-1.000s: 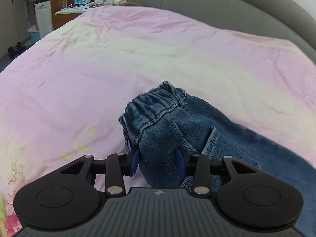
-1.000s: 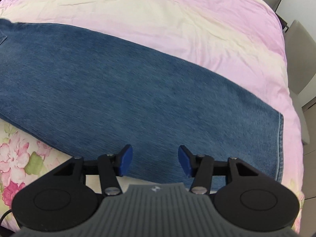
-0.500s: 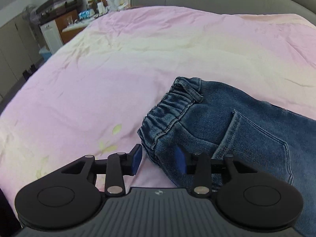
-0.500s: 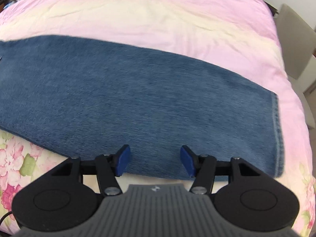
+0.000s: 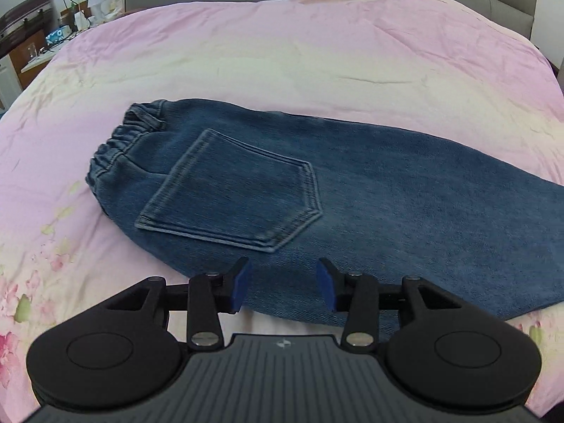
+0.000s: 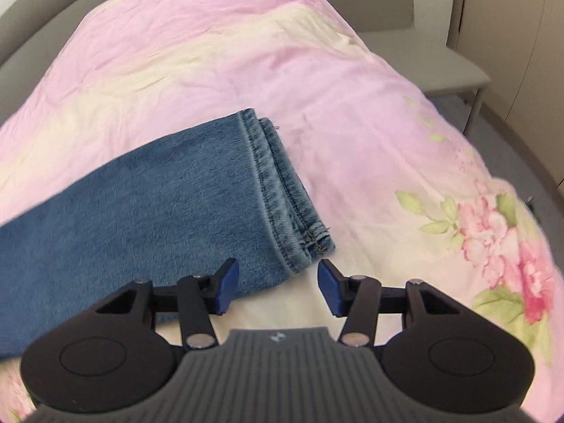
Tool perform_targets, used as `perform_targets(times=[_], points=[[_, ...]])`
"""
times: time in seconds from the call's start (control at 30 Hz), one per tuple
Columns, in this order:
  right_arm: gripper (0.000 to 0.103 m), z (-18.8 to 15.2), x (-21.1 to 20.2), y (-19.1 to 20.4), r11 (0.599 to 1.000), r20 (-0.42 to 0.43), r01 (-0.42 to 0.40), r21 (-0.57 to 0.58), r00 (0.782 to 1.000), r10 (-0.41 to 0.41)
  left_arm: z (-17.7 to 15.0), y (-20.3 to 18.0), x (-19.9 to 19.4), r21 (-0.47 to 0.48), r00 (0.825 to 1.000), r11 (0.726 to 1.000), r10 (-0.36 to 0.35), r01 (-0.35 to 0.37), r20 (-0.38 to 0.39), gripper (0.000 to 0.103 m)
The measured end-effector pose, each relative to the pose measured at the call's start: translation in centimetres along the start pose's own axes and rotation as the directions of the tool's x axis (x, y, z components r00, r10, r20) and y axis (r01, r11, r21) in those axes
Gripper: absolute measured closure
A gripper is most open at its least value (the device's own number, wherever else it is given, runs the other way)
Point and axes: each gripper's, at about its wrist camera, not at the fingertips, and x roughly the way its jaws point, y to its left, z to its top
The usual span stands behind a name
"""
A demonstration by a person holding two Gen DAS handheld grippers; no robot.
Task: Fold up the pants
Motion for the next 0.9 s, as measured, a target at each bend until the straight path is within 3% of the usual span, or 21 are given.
perform_targets(times=[0.13, 0.2, 0.33, 0.47, 0.67, 0.8, 0.9], points=[[0.062, 0.0, 2.6, -1.2, 0.993, -0.025, -0.041, 0.112, 0.999, 0.044, -1.0, -2.1, 0.2, 0.012, 1.000, 1.000, -0.014, 0.014, -0.023, 0.052], [0.079, -0.2, 3.6, -2.0, 0.981, -0.043, -0.077, 0.180, 0.995, 0.086, -1.4, -2.7, 0.2, 0.019, 0.999, 1.000, -0.008, 0.008, -0.031, 0.052], [0.092, 0.1, 2.3, -1.4, 0.986, -0.024, -0.071, 0.150, 0.997, 0.076, -1.7, -3.5, 0.4, 0.028, 0.999, 1.000, 0.010, -0.008, -0.051, 0.052], [0.095, 2.8, -1.3, 0.6, 0.994, 0.088, -0.111, 0.025, 0.990, 0.108, -2.2, -4.5, 1.1, 0.023, 0.997, 1.000, 0.017, -0.015, -0.076, 0.052], [0.098, 6.2, -6.5, 2.0, 0.985, 0.270, -0.168, -0.044, 0.947, 0.173, -3.3, -4.9, 0.5, 0.023, 0.998, 1.000, 0.001, 0.000, -0.066, 0.052], [0.099, 4.4, -2.2, -0.3, 0.997, 0.147, -0.076, -0.014, 0.986, 0.078, -4.2, -4.5, 0.6, 0.023, 0.997, 1.000, 0.001, 0.001, -0.072, 0.052], [0.099, 1.7, 1.5, -1.7, 1.000, 0.058, -0.025, 0.014, 0.998, 0.024, -4.5, -4.2, 0.9, 0.029, 0.996, 1.000, 0.002, 0.001, -0.086, 0.052]])
